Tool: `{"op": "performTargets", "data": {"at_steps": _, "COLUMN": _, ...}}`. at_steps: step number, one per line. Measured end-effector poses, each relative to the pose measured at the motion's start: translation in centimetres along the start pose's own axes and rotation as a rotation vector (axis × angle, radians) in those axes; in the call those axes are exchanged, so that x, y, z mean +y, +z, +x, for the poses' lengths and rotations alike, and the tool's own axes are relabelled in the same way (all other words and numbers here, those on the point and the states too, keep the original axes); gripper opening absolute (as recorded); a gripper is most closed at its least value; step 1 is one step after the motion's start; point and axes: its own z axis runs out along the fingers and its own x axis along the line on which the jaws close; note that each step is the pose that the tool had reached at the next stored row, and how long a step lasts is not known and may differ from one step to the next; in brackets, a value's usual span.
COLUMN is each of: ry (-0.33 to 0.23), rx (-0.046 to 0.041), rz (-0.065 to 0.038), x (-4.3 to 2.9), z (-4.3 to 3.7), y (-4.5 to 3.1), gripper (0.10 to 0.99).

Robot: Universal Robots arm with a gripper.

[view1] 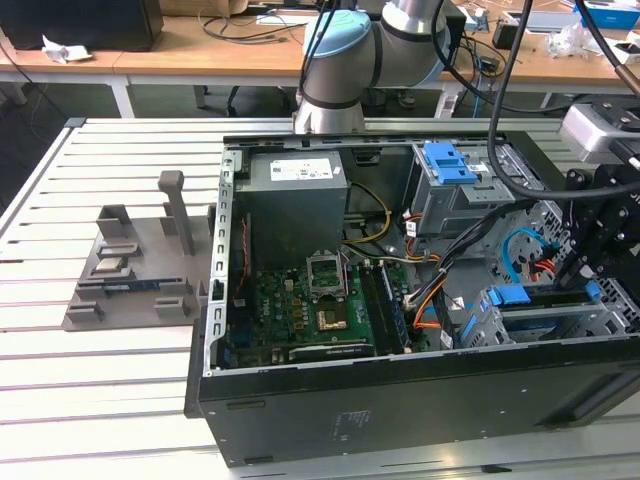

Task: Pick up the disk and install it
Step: 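Insert the first disk wire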

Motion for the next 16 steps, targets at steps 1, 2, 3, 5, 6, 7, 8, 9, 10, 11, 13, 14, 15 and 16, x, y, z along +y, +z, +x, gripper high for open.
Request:
{"op": "performTargets", "data": {"at_steps": 1, "ry": 0.0, "rx": -0.0001, "rz": 0.0, "x": 0.0, "z": 0.0, "y": 0.01, "gripper": 0.169}}
{"op": "performTargets", "data": {"at_steps": 2, "ry": 0.0, "rx": -0.0003, "rz": 0.0, "x": 0.0, "z": 0.0, "y": 0.02, "gripper": 0.169}}
{"op": "performTargets", "data": {"at_steps": 3, "ry": 0.0, "rx": -0.0004, "rz": 0.0, "x": 0.0, "z": -0.01, "y": 0.02, "gripper": 0.169}}
{"op": "performTargets", "data": {"at_steps": 5, "ry": 0.0, "rx": -0.0016, "rz": 0.0, "x": 0.01, "z": 0.0, "y": -0.17, "gripper": 0.169}}
{"op": "performTargets", "data": {"at_steps": 6, "ry": 0.0, "rx": -0.0014, "rz": 0.0, "x": 0.01, "z": 0.0, "y": -0.31, "gripper": 0.169}}
{"op": "performTargets", "data": {"at_steps": 7, "ry": 0.0, "rx": -0.0031, "rz": 0.0, "x": 0.01, "z": 0.01, "y": -0.34, "gripper": 0.169}}
{"op": "performTargets", "data": {"at_steps": 8, "ry": 0.0, "rx": -0.0075, "rz": 0.0, "x": 0.01, "z": 0.01, "y": -0.36, "gripper": 0.169}}
{"op": "performTargets", "data": {"at_steps": 9, "ry": -0.001, "rx": -0.018, "rz": 0.0, "x": 0.01, "z": 0.0, "y": -0.36, "gripper": 0.169}}
{"op": "performTargets", "data": {"at_steps": 10, "ry": -0.001, "rx": -0.0314, "rz": 0.0, "x": 0.01, "z": 0.0, "y": -0.37, "gripper": 0.169}}
{"op": "performTargets", "data": {"at_steps": 11, "ry": -0.002, "rx": -0.0406, "rz": 0.0, "x": 0.01, "z": 0.01, "y": -0.37, "gripper": 0.169}}
{"op": "performTargets", "data": {"at_steps": 13, "ry": -0.002, "rx": -0.0416, "rz": 0.0, "x": 0.01, "z": 0.11, "y": -0.36, "gripper": 0.169}}
{"op": "performTargets", "data": {"at_steps": 14, "ry": -0.002, "rx": -0.0416, "rz": 0.0, "x": 0.01, "z": 0.3, "y": -0.34, "gripper": 0.169}}
{"op": "performTargets", "data": {"at_steps": 15, "ry": -0.002, "rx": -0.0417, "rz": 0.0, "x": 0.01, "z": 0.46, "y": -0.31, "gripper": 0.169}}
{"op": "performTargets", "data": {"at_steps": 16, "ry": -0.002, "rx": -0.0433, "rz": 0.0, "x": 0.01, "z": 0.49, "y": -0.27, "gripper": 0.169}}
